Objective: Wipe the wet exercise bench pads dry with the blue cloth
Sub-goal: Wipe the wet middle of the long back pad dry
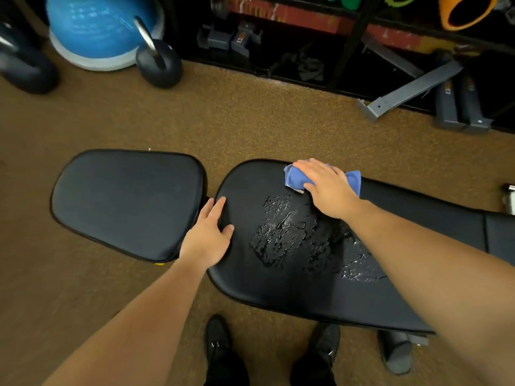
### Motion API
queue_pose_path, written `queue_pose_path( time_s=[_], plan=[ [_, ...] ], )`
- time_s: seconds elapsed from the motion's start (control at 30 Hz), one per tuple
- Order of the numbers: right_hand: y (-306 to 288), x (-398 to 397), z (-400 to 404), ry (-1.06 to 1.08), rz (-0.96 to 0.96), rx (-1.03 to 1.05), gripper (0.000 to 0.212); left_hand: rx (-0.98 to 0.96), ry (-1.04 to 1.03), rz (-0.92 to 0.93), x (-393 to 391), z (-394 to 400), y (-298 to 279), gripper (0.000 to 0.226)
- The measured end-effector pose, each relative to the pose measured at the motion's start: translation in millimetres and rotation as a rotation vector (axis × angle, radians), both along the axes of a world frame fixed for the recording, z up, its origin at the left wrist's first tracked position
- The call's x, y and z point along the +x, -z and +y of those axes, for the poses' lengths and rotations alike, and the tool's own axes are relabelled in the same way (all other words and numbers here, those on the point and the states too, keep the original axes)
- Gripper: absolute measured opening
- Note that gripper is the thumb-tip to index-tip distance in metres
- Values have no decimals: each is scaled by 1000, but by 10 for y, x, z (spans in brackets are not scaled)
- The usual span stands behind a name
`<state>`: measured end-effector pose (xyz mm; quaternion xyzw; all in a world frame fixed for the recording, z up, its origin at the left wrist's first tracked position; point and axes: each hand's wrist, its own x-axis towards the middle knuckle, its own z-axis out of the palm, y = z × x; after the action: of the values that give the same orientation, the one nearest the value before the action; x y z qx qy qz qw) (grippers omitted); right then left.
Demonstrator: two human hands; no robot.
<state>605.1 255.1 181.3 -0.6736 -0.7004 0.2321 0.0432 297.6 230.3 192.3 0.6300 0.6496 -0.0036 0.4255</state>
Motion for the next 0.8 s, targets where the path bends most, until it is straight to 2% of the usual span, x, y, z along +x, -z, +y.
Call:
queue_pose_path(
  time_s=[0.2, 0.27, 0.37, 0.5, 0.67, 0.8],
  plan=[
    [107, -376, 283, -75, 15, 11, 53, -34, -72, -168, -184, 14, 46, 58],
    [137, -509, 366, -145, 20, 10, 54, -55, -130, -233, -252, 20, 66, 55],
    [185, -711, 443, -284, 125, 14, 54, -72, -213, -262, -298, 59, 60, 50],
    [248, -1031, 249, -405, 229, -3, 50, -32, -297, -324, -310, 157, -13, 45],
    [278, -1230, -88, -485, 263, 4, 48, -27, -330, -386, -320, 267, -48, 47],
    [163, -1393, -375, -484, 313, -28, 46, -7, -318, -375, -310, 267, -71, 46]
  ],
)
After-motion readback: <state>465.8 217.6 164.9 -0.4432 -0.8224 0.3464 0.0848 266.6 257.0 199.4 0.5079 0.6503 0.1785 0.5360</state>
